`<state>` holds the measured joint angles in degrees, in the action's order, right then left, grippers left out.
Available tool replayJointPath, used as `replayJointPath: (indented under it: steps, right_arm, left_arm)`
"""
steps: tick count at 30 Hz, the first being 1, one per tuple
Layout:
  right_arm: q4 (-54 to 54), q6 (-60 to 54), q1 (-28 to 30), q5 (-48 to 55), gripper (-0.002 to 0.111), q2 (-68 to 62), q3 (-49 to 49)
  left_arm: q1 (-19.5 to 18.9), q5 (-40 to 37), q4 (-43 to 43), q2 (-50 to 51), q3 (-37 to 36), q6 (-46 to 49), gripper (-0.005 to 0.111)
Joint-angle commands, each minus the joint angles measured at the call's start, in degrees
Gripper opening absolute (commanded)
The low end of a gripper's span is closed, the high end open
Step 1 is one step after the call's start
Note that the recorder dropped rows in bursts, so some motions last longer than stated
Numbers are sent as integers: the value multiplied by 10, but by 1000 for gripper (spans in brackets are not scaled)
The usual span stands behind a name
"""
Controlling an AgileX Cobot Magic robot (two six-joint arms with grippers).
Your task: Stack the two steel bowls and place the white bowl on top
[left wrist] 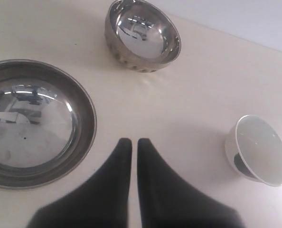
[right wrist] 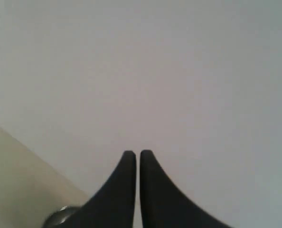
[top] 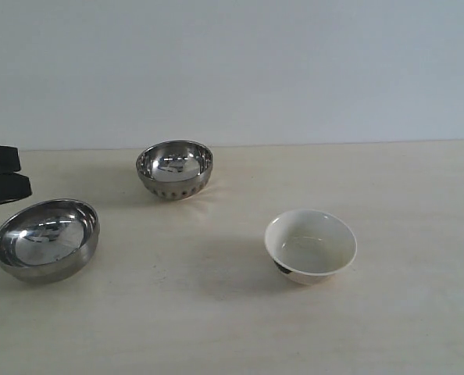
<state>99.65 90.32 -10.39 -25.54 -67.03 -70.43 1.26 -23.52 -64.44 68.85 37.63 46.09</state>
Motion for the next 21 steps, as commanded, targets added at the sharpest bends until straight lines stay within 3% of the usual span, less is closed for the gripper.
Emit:
replayJointPath:
  steps: [1,4,9,17,21]
  right_arm:
    - [-3,139,-1,114,0,39,-39]
    - [-22,299,-1,174,0,52,-52]
    - [-371,299,-1,210,0,52,-51]
    - [-836,297,17,270,0,52,-51]
    - [-899,297,53,218,0,52,-51]
  left_arm:
    - [0,4,0,1,3,8,4]
    - [0,9,0,1,3,8,4]
    - [0,-12,0,1,3,9,4]
    - [0,-26,0,1,-3,19,4]
    - [0,-36,0,1,-2,22,4]
